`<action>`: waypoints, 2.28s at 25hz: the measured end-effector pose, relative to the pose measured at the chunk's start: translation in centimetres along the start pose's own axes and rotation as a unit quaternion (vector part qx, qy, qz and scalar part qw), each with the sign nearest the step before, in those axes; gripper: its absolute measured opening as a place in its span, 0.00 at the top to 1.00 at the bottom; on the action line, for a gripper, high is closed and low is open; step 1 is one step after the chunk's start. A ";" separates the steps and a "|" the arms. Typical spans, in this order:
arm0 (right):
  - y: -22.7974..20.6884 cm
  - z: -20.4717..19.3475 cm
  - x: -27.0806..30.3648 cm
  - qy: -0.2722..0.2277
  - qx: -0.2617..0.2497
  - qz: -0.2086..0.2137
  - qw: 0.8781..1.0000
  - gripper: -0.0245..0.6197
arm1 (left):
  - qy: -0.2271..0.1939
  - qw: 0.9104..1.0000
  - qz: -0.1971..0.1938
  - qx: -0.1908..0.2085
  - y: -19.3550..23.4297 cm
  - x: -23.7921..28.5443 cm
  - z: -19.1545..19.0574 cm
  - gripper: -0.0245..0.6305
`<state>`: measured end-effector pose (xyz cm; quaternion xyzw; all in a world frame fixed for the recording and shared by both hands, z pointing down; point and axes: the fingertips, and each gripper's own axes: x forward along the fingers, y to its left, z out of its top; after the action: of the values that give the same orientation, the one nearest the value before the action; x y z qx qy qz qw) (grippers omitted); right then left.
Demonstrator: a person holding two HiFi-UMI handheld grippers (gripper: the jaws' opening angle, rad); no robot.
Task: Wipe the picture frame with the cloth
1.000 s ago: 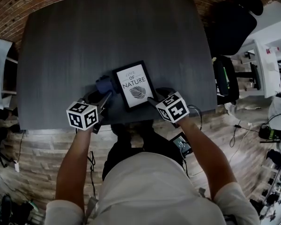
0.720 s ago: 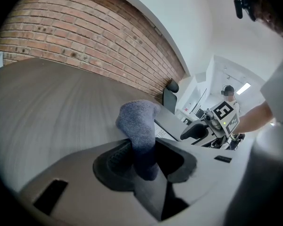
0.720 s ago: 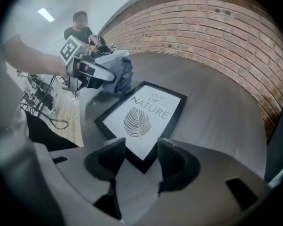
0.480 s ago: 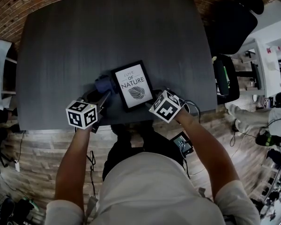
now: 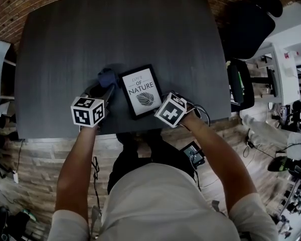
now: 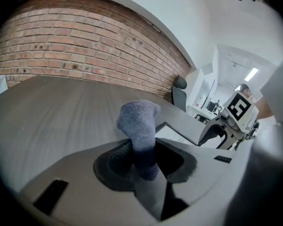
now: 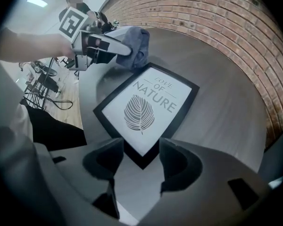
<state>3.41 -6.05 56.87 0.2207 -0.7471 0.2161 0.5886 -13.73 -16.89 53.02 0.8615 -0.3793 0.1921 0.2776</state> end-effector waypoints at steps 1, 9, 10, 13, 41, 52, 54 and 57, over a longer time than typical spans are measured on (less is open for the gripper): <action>0.0 0.0 0.0 0.000 0.000 0.000 1.000 0.58 | 0.000 1.000 0.005 0.006 0.2 0.5 0.4 0.76; 0.2 0.2 0.0 -0.002 0.004 -0.001 1.000 0.58 | 0.044 0.998 0.025 0.037 0.8 3.3 0.7 0.77; 0.2 0.2 0.0 -0.002 0.004 -0.001 1.000 0.58 | 0.047 0.998 0.019 0.032 0.5 3.4 0.4 0.77; 0.0 0.0 0.0 -0.004 0.004 -0.003 1.000 0.58 | 0.052 0.999 0.001 0.012 -0.3 3.8 -0.2 0.79; 0.1 0.1 0.0 -0.002 0.008 -0.004 1.000 0.58 | 0.082 0.994 -0.060 -0.037 -6.9 1.2 -5.4 0.79; 0.1 0.0 0.0 -0.001 0.011 -0.006 1.000 0.58 | 0.093 0.992 -0.076 -0.050 -9.3 -0.2 -7.3 0.79; 0.1 0.0 0.0 0.000 0.012 -0.006 1.000 0.58 | 0.094 0.991 -0.079 -0.051 -9.6 -0.4 -7.7 0.79; 0.2 -0.1 0.0 0.002 0.013 -0.007 1.000 0.58 | 0.097 0.990 -0.083 -0.053 -10.2 -0.8 -8.2 0.79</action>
<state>3.36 -5.90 56.84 0.2335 -0.7416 0.2223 0.5882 -7.45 -5.65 55.47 0.8512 -0.2871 0.2309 0.3738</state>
